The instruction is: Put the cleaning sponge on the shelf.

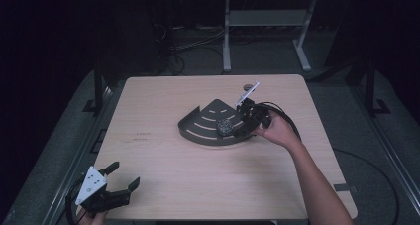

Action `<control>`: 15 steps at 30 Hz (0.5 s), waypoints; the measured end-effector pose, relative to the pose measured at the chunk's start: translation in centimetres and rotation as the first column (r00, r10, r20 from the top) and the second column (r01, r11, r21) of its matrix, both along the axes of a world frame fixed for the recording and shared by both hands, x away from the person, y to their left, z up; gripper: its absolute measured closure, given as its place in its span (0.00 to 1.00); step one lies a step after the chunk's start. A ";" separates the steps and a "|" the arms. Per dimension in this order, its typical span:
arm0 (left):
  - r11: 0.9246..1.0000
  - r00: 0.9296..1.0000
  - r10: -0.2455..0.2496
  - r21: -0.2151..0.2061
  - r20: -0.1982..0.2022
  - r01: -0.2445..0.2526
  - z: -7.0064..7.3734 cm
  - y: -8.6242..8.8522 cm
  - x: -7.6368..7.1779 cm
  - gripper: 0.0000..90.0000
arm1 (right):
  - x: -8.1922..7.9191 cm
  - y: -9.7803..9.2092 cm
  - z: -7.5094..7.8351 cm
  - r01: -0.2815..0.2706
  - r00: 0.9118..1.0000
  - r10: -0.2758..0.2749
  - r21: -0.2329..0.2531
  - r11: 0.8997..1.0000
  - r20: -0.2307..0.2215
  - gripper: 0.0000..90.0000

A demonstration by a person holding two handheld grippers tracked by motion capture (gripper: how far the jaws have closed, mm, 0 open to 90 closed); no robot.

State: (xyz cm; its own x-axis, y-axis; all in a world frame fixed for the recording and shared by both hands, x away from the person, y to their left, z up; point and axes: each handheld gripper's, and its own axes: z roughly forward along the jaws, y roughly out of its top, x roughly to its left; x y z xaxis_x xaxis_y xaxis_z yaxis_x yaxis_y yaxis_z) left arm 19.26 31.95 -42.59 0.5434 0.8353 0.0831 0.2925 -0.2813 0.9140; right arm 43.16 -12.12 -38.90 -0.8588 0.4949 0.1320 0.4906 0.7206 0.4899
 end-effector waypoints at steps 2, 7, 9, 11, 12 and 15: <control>1.000 1.000 0.002 0.000 0.001 -0.002 0.0 0.0 0.0 0.15 | -0.3 -0.3 0.1 0.002 1.000 -0.002 0.001 1.000 0.002 0.21; 1.000 1.000 0.003 0.001 0.000 -0.003 0.0 0.0 0.0 0.15 | -0.8 -1.0 0.2 0.003 1.000 -0.003 0.006 1.000 0.002 0.21; 1.000 1.000 0.001 0.002 0.000 -0.001 0.0 0.0 0.0 0.15 | -1.1 -1.3 0.2 0.004 1.000 -0.004 0.000 1.000 0.001 0.20; 1.000 1.000 0.002 0.003 0.001 -0.002 0.0 0.0 0.0 0.15 | -1.4 -1.5 0.3 0.003 1.000 -0.003 -0.002 1.000 0.004 0.20; 1.000 1.000 0.002 0.003 0.001 -0.002 0.0 0.0 0.0 0.15 | -1.4 -1.5 0.3 0.003 1.000 -0.003 -0.002 1.000 0.004 0.20; 1.000 1.000 0.003 0.001 0.000 -0.003 0.0 0.0 0.0 0.15 | -1.9 -1.8 0.5 0.001 1.000 -0.001 0.013 1.000 0.004 0.20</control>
State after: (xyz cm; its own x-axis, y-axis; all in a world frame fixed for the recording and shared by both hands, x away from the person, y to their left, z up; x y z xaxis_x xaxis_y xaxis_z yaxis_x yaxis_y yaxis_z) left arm 19.24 32.00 -42.60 0.5407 0.8370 0.0841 0.2935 -0.2813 0.9136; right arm 41.28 -13.93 -38.40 -0.8586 0.4944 0.1353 0.4898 0.7134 0.5012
